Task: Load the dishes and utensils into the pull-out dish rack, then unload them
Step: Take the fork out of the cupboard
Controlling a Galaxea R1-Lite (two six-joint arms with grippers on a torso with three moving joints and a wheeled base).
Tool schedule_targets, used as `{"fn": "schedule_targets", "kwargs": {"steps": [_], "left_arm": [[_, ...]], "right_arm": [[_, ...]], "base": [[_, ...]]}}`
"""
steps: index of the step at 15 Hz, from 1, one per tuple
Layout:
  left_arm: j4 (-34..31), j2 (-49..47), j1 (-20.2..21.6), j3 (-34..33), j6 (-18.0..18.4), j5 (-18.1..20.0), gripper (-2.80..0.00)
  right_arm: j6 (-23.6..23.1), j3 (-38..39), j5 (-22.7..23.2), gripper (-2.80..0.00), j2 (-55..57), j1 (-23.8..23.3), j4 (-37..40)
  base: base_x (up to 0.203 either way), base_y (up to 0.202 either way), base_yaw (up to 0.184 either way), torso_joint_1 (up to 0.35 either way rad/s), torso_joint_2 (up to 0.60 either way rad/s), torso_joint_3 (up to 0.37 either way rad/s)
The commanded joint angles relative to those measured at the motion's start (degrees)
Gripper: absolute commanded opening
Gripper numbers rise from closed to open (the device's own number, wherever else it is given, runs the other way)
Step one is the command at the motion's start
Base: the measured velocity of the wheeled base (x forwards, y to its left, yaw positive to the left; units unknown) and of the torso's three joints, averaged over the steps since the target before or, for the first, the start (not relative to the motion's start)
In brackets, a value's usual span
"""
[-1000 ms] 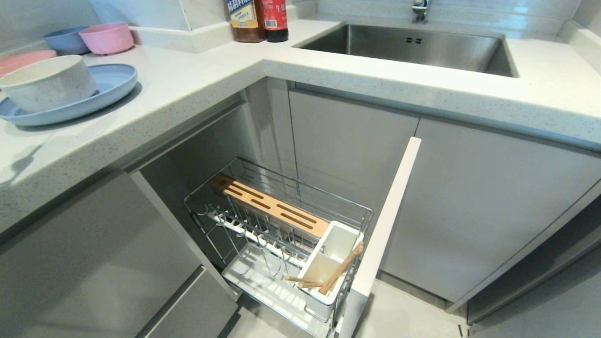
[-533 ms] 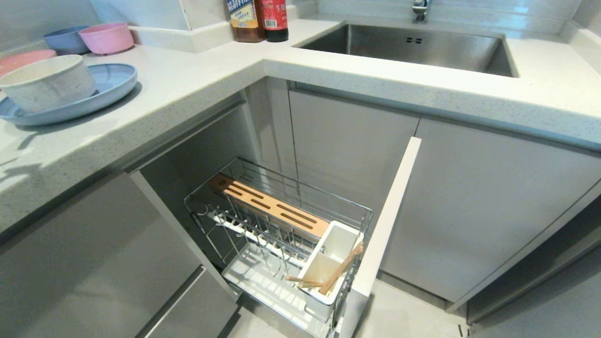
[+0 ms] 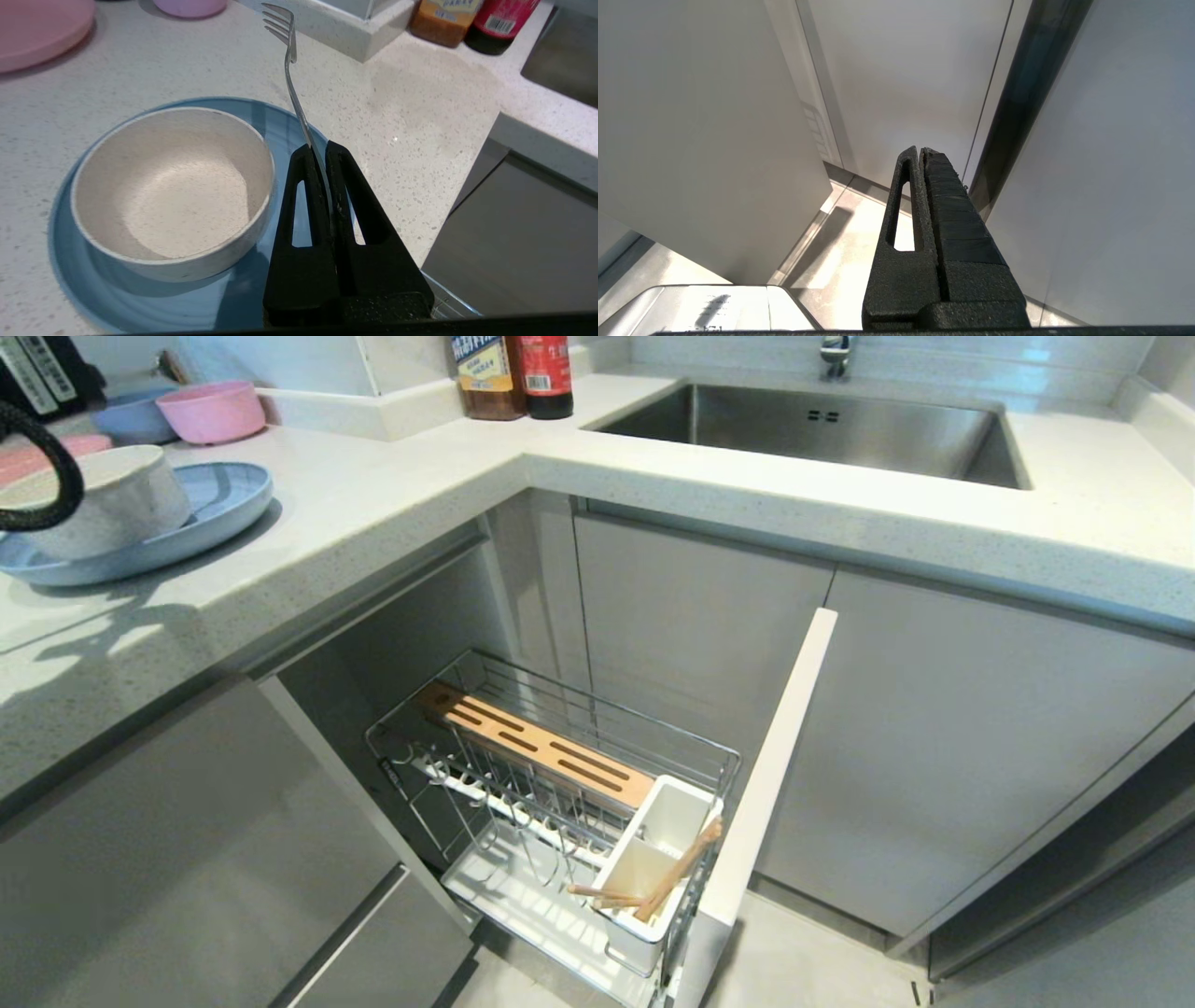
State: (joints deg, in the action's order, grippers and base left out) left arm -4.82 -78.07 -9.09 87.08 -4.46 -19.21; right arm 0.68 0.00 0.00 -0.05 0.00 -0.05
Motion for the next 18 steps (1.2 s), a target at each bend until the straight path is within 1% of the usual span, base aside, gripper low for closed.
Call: {"fn": "schedule_targets", "kwargs": {"steps": [1,5,10,12,14,18], "left_arm": [[-0.25,-2.04,-0.57,-0.08,-0.12,-0.13,-2.8],[1.22,-2.96,-0.58,-1.81,-0.29,-0.21,-2.8],[9.02,-2.73,-0.41,-9.39,-0.53,-0.57,-2.8],[10.24,-2.57,-0.4,-11.12,-1.07,-0.58,-2.8],[13.94,-2.21,0.06,-12.43,-1.77,-0.59,-2.8],[14.92,-2.02,0.88,-14.52,-2.0,-0.65,-2.8]], "right_arm": [[0.02,0.09,0.0,-2.8,0.05,0.0,-0.04],[0.02,0.09,0.0,-2.8,0.05,0.0,-0.04],[0.02,0.09,0.0,-2.8,0.05,0.0,-0.03],[0.02,0.09,0.0,-2.8,0.05,0.0,-0.04],[0.02,0.09,0.0,-2.8,0.05,0.0,-0.04],[0.02,0.09,0.0,-2.8,0.05,0.0,0.04]], "base": [[0.0,0.0,0.0,0.0,0.0,0.0],[0.0,0.0,0.0,0.0,0.0,0.0],[0.0,0.0,0.0,0.0,0.0,0.0],[0.0,0.0,0.0,0.0,0.0,0.0],[0.0,0.0,0.0,0.0,0.0,0.0],[0.0,0.0,0.0,0.0,0.0,0.0]]}}
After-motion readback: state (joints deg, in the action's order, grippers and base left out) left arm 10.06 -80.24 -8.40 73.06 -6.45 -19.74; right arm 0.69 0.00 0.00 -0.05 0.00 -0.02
